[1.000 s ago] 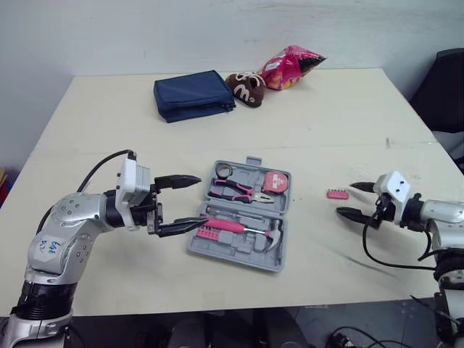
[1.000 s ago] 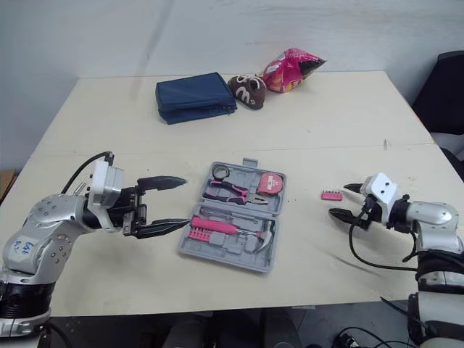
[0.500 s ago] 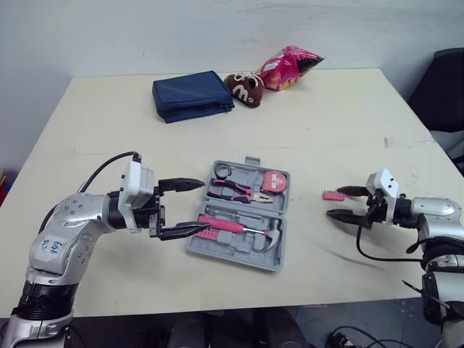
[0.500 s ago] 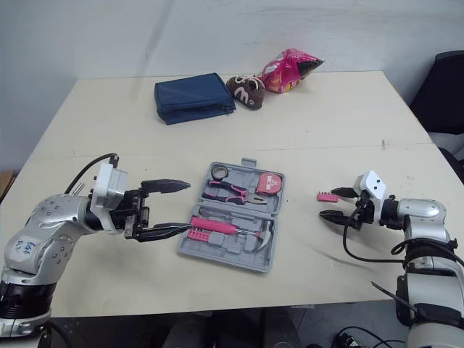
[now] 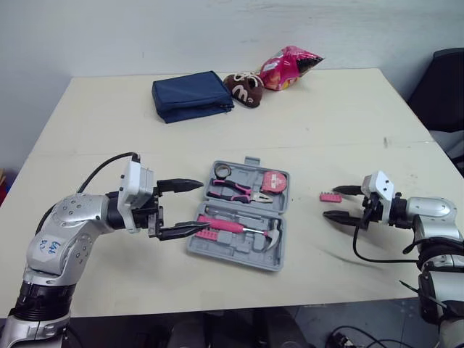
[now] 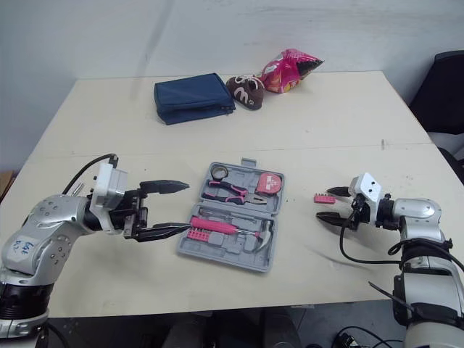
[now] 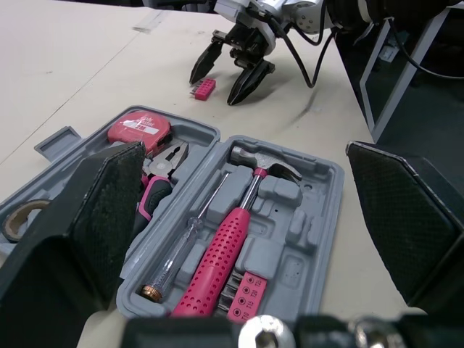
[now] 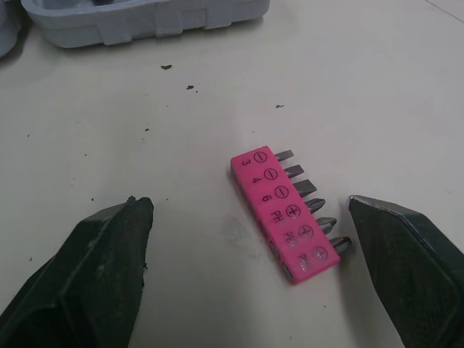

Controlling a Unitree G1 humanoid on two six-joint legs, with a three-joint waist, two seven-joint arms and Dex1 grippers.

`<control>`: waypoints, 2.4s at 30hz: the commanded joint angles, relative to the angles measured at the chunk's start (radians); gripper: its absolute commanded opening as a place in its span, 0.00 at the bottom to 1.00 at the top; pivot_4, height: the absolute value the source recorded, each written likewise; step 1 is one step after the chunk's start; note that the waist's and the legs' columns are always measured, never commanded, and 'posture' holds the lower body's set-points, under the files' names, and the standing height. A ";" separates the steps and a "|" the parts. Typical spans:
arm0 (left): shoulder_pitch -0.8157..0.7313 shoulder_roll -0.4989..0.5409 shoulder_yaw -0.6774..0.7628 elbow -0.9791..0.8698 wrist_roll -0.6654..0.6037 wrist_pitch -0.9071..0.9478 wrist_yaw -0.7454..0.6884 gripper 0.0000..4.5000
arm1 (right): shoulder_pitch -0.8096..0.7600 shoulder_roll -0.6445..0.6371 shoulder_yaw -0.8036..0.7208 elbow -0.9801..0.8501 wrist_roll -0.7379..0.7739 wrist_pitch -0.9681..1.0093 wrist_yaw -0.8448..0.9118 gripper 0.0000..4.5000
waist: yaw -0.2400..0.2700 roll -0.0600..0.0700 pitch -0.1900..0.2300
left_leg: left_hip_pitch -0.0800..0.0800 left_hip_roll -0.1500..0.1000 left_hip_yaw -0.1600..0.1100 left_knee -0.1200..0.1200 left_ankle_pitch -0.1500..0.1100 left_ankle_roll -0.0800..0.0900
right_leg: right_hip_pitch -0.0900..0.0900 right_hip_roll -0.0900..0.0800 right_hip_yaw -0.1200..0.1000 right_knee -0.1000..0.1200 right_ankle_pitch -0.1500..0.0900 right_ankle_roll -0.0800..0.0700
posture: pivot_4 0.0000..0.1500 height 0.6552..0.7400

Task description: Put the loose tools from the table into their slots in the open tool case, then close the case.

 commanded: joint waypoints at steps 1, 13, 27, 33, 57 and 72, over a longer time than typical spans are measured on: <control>-0.012 0.014 0.019 -0.027 -0.012 0.000 -0.003 1.00 | 0.017 0.003 0.029 0.023 -0.040 -0.012 0.022 1.00 | 0.000 0.000 0.000 | 0.000 0.000 0.000 0.000 0.000 0.000 | 0.000 0.000 0.000 0.000 0.000 0.000 | 1.00 1.00; -0.007 0.027 0.026 -0.022 -0.011 0.002 -0.011 1.00 | 0.040 -0.004 0.000 0.024 -0.011 0.003 0.014 0.18 | 0.001 -0.003 -0.002 | 0.001 0.000 -0.001 0.001 0.000 0.000 | 0.002 -0.002 0.000 0.000 0.000 0.000 | 1.00 1.00; 0.052 0.042 0.035 0.042 0.051 -0.154 -0.119 1.00 | 0.319 -0.051 -0.036 -0.666 0.097 0.138 -0.055 0.18 | 0.007 0.001 0.001 | -0.001 -0.001 -0.001 -0.001 -0.001 0.000 | 0.000 -0.003 -0.001 0.000 0.000 0.000 | 1.00 1.00; 0.111 0.058 0.039 0.093 0.097 -0.266 -0.189 1.00 | 0.468 -0.152 0.023 -1.341 0.140 0.649 -0.156 0.18 | 0.007 0.004 0.003 | -0.001 0.000 -0.001 -0.002 -0.002 -0.001 | -0.002 -0.002 -0.001 0.000 0.000 -0.001 | 1.00 1.00; 0.205 0.044 0.029 0.042 0.100 -0.257 -0.140 1.00 | 0.199 -0.140 0.431 -1.814 0.209 1.378 -0.395 0.18 | 0.008 0.003 0.003 | -0.019 -0.004 -0.003 0.000 -0.003 0.006 | -0.018 -0.009 -0.004 0.002 0.000 -0.001 | 1.00 1.00; 0.259 0.049 0.034 -0.054 0.098 -0.200 -0.077 1.00 | 0.046 -0.025 0.583 -1.716 0.213 1.485 -0.428 0.18 | 0.007 0.003 0.002 | -0.019 -0.004 -0.003 0.001 -0.003 0.007 | -0.018 -0.009 -0.005 0.003 0.000 -0.001 | 1.00 1.00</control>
